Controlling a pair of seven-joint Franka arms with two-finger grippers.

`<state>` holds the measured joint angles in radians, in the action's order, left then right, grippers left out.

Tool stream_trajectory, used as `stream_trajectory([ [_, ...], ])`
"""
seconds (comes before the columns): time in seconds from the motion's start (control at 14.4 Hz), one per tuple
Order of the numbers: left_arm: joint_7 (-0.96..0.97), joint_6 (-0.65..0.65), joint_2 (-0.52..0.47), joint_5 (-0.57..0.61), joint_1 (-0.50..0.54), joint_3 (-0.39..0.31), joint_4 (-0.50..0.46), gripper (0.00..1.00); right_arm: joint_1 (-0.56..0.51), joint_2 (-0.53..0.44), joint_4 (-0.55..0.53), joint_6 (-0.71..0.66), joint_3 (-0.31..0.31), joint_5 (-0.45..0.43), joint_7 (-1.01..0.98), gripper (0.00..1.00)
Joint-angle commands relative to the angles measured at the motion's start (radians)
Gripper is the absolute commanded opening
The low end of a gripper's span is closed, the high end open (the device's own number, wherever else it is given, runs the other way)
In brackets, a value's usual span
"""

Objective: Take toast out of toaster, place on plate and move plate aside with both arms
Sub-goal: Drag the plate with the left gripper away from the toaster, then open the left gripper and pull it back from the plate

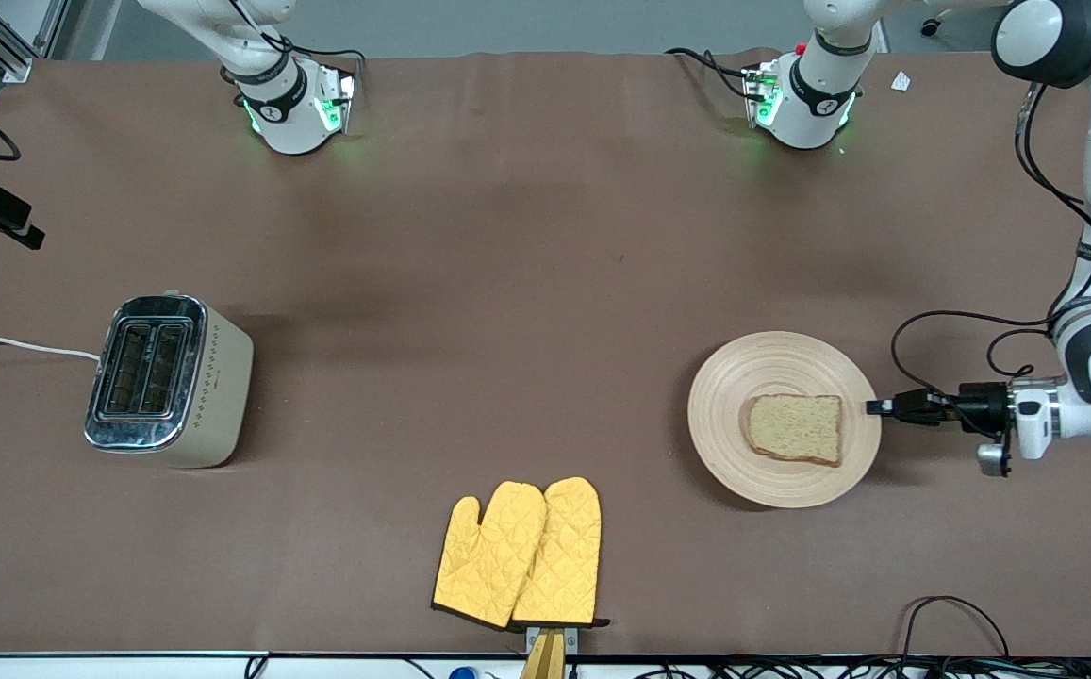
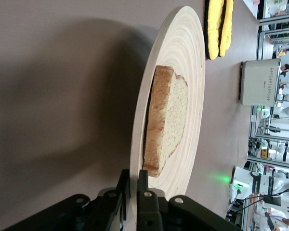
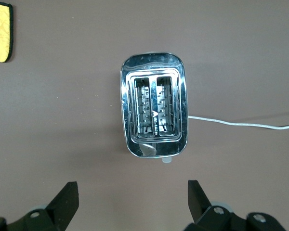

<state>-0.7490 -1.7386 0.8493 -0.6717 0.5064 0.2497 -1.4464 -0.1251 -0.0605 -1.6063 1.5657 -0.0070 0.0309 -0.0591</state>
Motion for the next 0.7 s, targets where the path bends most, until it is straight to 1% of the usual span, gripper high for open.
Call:
stream_trajectory([
  [0.0,-0.024,0.039,0.02,-0.002,0.055,0.011,0.021,0.0,-0.013,-0.015,-0.015,-0.001,0.019,0.008,-0.001,1.0],
  [0.14,-0.023,0.034,0.028,0.0,0.075,0.01,0.02,0.03,-0.013,-0.013,-0.015,-0.004,0.021,0.007,-0.002,1.0],
  [0.21,-0.021,0.03,0.034,0.001,0.08,0.007,0.02,0.14,-0.011,-0.015,-0.014,-0.01,0.021,0.007,-0.002,1.0],
  [0.28,-0.021,0.018,0.033,0.001,0.077,-0.019,0.02,0.36,-0.01,-0.015,-0.011,-0.01,0.024,0.007,-0.004,1.0],
  [0.35,-0.021,0.002,0.033,0.001,0.072,-0.033,0.02,0.67,-0.007,-0.015,-0.009,-0.01,0.024,0.007,-0.004,1.0],
  [0.42,-0.018,-0.011,0.027,0.021,0.072,-0.036,0.02,0.91,-0.005,-0.015,-0.009,-0.01,0.024,0.006,-0.005,1.0],
  [0.49,-0.012,-0.039,0.021,0.068,0.075,-0.036,0.023,1.0,-0.004,-0.015,-0.009,-0.01,0.024,0.004,-0.005,1.0],
  [0.56,-0.01,-0.07,0.016,0.108,0.08,-0.036,0.029,1.0,-0.005,-0.015,-0.009,-0.009,0.025,0.004,-0.004,1.0],
  [0.63,-0.009,-0.099,0.013,0.153,0.078,-0.038,0.062,1.0,-0.005,-0.015,-0.009,-0.009,0.024,0.004,0.001,1.0],
])
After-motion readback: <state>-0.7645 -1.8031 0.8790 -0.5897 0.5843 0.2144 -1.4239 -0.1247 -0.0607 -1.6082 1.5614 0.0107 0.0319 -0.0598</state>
